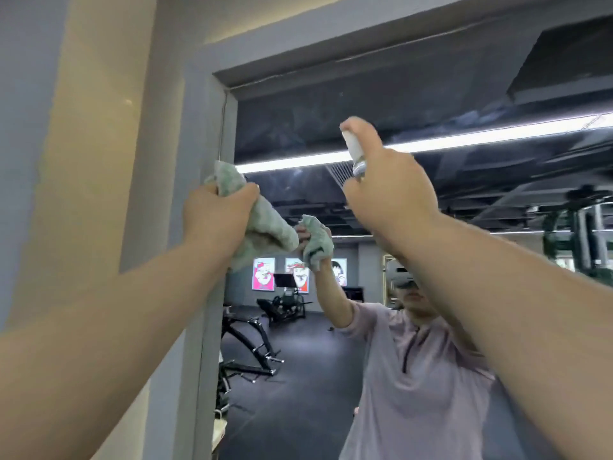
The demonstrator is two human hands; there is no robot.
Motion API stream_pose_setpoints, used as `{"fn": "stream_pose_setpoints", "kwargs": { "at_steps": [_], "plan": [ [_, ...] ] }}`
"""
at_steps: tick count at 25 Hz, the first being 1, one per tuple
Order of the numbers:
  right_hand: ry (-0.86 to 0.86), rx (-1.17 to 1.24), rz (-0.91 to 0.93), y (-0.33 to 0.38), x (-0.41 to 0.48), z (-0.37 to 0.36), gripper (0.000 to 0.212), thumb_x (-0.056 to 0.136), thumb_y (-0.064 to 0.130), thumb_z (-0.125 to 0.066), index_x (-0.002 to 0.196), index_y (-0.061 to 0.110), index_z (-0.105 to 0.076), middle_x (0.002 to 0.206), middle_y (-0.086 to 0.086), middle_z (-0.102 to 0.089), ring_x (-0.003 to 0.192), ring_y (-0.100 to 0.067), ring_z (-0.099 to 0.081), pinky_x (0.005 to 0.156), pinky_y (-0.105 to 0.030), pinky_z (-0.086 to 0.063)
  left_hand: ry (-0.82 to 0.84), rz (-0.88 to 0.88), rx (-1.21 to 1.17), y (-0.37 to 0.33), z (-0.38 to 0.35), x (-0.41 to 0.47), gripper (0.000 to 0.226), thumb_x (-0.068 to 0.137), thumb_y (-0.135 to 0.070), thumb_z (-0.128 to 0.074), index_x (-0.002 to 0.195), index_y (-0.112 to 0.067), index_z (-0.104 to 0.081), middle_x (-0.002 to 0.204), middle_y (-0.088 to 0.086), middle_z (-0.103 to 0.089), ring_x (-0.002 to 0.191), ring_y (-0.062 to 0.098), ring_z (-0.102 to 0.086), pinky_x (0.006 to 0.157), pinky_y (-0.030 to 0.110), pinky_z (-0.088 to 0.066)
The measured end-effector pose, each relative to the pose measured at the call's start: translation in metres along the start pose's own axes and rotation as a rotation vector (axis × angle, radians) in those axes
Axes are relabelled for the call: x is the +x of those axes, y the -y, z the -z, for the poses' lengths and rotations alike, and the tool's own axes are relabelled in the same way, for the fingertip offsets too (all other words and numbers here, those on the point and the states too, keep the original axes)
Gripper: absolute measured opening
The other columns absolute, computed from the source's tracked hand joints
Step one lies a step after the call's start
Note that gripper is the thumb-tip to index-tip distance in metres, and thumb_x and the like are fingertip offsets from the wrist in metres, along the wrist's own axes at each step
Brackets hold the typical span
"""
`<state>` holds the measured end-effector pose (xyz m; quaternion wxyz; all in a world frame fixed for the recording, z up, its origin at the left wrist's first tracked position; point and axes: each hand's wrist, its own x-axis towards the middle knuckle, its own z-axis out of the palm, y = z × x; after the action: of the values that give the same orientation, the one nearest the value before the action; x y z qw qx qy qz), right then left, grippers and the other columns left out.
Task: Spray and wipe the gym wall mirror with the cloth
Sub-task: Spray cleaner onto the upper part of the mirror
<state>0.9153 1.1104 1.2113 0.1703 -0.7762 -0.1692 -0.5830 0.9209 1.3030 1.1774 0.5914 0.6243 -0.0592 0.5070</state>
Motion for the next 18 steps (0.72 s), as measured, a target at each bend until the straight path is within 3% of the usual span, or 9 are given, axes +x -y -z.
{"fn": "stream_pose_setpoints", "kwargs": {
  "at_steps": [5,11,14,18],
  "plan": [
    [-0.041,-0.177,-0.004,0.043,0.060,-0.019,0.073,0.084,0.006,-0.046,0.143,0.043,-0.023,0.070,0.001,-0.049,0.056,-0.015,-0.043,0.045,-0.027,-0.028,0.041,-0.171,0.081,0.011,0.016,0.065,0.028,0.081,-0.029,-0.068,0.084,-0.001,-0.066,0.081,0.015,-0.067,0.080,0.028,-0.067,0.070,0.041,-0.056],
    [-0.062,-0.255,0.015,0.081,0.098,-0.045,0.068,0.085,0.004,-0.046,0.140,0.039,-0.026,0.072,0.000,-0.049,0.056,-0.016,-0.045,0.044,-0.026,-0.028,0.103,-0.223,0.117,0.028,0.035,0.101,0.021,0.082,-0.028,-0.069,0.074,-0.010,-0.064,0.076,0.004,-0.062,0.064,0.012,-0.057,0.052,0.024,-0.040],
    [-0.103,-0.255,0.000,0.086,0.105,-0.044,0.060,0.084,0.004,-0.045,0.134,0.035,-0.032,0.077,-0.004,-0.055,0.056,-0.018,-0.043,0.045,-0.028,-0.030,0.138,-0.236,0.115,0.035,0.035,0.109,0.020,0.083,-0.029,-0.068,0.079,-0.009,-0.067,0.076,0.003,-0.062,0.063,0.008,-0.055,0.053,0.022,-0.041],
    [-0.090,-0.263,0.000,0.086,0.102,-0.037,0.071,0.085,0.007,-0.047,0.143,0.042,-0.026,0.080,-0.003,-0.053,0.058,-0.018,-0.045,0.047,-0.027,-0.035,0.175,-0.249,0.059,0.038,0.032,0.116,0.017,0.082,-0.033,-0.069,0.081,-0.017,-0.066,0.095,0.002,-0.062,0.071,0.005,-0.055,0.056,0.019,-0.038]
  ]
}}
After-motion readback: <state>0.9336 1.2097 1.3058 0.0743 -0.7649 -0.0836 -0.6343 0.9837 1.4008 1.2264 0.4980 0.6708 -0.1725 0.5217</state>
